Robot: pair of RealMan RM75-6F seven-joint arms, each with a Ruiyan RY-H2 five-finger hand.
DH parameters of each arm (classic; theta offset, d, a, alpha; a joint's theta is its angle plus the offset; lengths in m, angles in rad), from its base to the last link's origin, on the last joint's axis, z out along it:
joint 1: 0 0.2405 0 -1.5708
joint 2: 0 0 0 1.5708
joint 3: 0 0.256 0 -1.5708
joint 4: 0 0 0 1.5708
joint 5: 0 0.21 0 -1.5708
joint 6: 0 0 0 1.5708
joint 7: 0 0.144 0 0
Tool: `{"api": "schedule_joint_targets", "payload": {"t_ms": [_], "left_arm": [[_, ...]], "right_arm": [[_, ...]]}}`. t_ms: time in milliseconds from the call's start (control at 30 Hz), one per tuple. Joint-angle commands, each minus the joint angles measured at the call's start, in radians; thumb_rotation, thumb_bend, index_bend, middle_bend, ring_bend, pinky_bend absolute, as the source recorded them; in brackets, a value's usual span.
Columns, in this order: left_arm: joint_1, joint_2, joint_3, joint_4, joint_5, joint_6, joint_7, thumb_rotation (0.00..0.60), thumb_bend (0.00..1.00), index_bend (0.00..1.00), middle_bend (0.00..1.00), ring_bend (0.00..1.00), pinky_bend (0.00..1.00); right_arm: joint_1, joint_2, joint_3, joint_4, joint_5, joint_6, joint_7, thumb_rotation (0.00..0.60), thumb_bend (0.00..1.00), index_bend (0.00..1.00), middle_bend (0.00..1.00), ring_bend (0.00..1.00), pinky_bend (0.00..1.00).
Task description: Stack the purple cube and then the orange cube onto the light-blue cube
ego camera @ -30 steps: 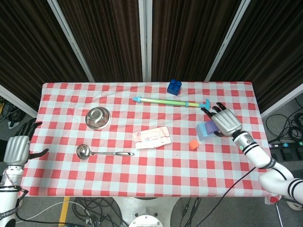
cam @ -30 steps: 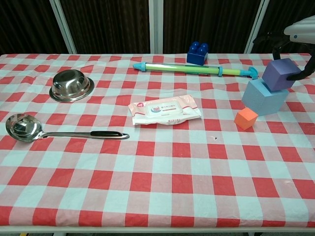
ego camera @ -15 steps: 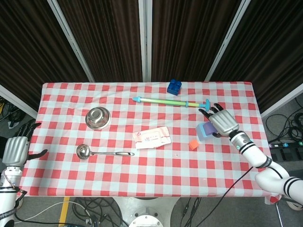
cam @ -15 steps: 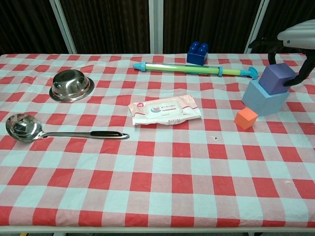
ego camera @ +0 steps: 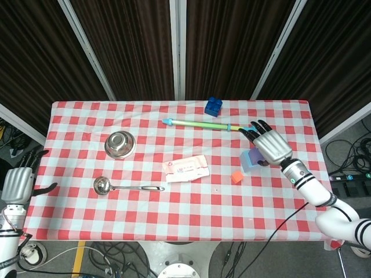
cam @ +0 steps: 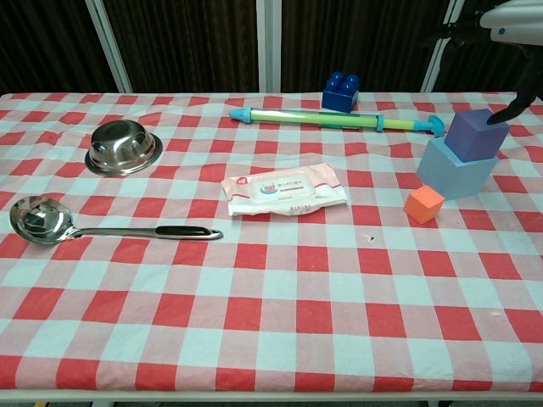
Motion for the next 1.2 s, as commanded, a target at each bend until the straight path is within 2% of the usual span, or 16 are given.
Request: {"api": "schedule_joint_targets", "payload": {"t_ms": [33, 267, 600, 1200], "left_arm": [[0.000, 0.002, -0.004, -0.003, -0.002, 0.003, 0.000, 0.600, 0.06, 0.22, 0.20, 0.14, 0.31], [0.004, 0.012, -0.011, -0.013, -0.003, 0.015, -0.003, 0.600, 0.06, 0.22, 0.20, 0.14, 0.31], [0.007, 0.019, -0.015, -0.014, -0.010, 0.014, -0.009, 0.600, 0.06, 0.22, 0.20, 0.14, 0.31], [0.013, 0.022, -0.016, -0.008, -0.008, 0.024, -0.016, 0.600, 0.06, 0.22, 0.20, 0.14, 0.31]], "right_arm": [[-0.001, 0.035, -0.016, -0.079, -0.049, 0.019, -0.037, 0.600, 0.00, 0.00, 0.24, 0.00, 0.06], [0.009, -0.006, -0.051, -0.104, -0.095, 0.003, -0.084, 0.600, 0.01, 0.00, 0.34, 0.04, 0.06], [0.035, -0.057, -0.080, -0.058, -0.070, -0.087, -0.136, 0.600, 0.02, 0.00, 0.35, 0.05, 0.06], [0.054, -0.182, -0.101, 0.052, -0.004, -0.171, -0.176, 0.600, 0.04, 0.00, 0.36, 0.05, 0.06]]}}
